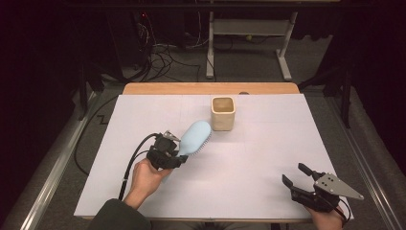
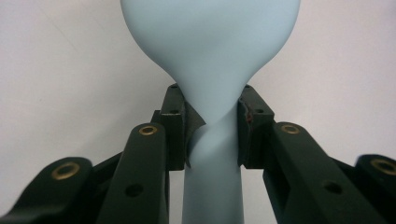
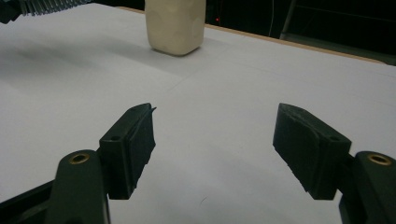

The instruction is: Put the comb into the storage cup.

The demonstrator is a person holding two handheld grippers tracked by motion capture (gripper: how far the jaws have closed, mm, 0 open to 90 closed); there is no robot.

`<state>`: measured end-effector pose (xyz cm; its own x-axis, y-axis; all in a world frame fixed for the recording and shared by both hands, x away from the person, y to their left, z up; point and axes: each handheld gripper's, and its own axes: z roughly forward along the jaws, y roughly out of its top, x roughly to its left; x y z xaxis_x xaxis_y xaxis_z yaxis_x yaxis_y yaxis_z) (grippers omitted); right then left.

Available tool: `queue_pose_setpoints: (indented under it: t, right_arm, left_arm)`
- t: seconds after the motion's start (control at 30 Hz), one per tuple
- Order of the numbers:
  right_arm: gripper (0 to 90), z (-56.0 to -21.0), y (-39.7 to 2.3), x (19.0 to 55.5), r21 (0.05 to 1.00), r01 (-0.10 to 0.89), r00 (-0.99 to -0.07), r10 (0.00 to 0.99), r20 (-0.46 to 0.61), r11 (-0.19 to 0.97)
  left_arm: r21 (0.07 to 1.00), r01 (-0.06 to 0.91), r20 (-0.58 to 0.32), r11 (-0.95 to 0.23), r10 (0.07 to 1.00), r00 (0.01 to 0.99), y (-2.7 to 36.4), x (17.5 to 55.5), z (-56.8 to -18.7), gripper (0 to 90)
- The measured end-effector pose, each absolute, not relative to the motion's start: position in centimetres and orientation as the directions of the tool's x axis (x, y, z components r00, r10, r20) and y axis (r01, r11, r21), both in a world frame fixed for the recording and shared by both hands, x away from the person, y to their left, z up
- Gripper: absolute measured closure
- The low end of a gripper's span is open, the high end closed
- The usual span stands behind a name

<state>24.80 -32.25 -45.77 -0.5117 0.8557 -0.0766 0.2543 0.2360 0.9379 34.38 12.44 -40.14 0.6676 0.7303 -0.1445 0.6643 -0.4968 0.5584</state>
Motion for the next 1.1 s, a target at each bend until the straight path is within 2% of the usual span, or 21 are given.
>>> queue_pose_setpoints:
  t: [0.3,0.57,1.1]
  right_arm:
    - [29.4,-45.5,-31.4,25.1,0.939,0.25,-0.534,0.842,-0.069,0.235]
    - [28.1,-45.3,-30.2,25.2,0.937,0.232,-0.558,0.825,-0.091,0.26]
    - [25.8,-45.2,-28.7,25.7,0.941,0.231,-0.592,0.803,-0.066,0.248]
  left_arm:
    - [0.566,0.64,-0.119,-0.52,0.716,0.688,11.4,33.9,-40.2,69.3]
    - [0.576,0.627,-0.124,-0.524,0.702,0.701,10.7,33.6,-40.0,69.3]
    - [0.578,0.614,-0.14,-0.537,0.676,0.723,9.7,33.3,-40.1,69.2]
